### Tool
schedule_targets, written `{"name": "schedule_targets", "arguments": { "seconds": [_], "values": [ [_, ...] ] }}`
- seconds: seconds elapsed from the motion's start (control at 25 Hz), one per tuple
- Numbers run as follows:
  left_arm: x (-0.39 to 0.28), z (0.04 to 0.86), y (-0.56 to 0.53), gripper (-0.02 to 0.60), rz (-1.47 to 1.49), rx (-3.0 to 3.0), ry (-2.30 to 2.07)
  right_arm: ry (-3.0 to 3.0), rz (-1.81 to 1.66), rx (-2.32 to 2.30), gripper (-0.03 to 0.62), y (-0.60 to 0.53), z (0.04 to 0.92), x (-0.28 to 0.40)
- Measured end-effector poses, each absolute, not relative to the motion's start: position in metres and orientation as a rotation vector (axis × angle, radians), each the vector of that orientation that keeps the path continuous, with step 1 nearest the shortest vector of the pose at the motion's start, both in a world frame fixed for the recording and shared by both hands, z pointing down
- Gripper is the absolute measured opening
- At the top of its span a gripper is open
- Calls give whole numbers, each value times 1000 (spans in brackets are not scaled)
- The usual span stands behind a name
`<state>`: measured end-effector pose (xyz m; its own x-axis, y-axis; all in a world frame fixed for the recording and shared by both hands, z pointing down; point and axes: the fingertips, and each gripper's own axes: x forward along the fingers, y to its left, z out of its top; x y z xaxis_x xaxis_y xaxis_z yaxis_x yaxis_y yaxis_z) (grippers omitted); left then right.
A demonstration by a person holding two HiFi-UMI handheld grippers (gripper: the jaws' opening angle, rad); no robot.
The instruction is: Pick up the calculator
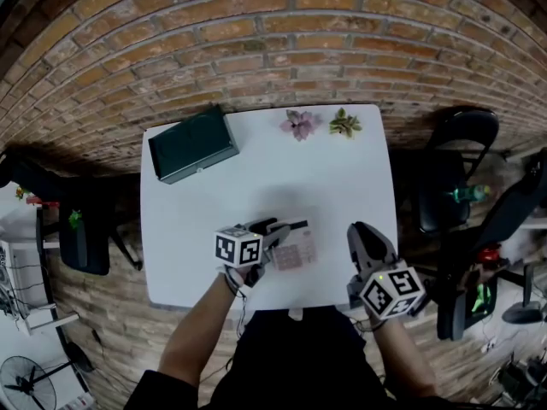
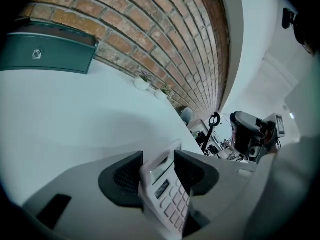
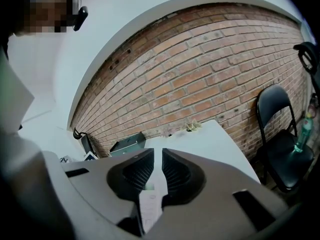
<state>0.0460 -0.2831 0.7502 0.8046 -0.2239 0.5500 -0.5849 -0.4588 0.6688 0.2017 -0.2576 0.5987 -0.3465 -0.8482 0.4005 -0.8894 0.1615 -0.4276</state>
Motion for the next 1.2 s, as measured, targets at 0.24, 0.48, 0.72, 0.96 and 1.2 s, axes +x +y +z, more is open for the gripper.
{"name": "schedule_targets", "arguments": {
  "seconds": [0.24, 0.48, 0.72, 0.96, 1.2],
  "values": [
    [56, 757, -282, 192, 530, 2042, -556, -2356, 947, 1758, 48, -250, 594, 203],
    [56, 751, -273, 146, 561, 2040, -521, -2345, 955, 1774, 38, -241, 593, 207],
    [56, 737, -258, 82, 512, 2022, -495, -2353, 961, 1762, 15, -238, 587, 201],
    [54, 713, -254, 51, 388, 2015, -532, -2385, 940, 1737, 11, -240, 575, 194],
    [42, 678, -264, 51, 272, 2041, -595, -2422, 893, 1718, 9, -247, 558, 187]
  ]
}}
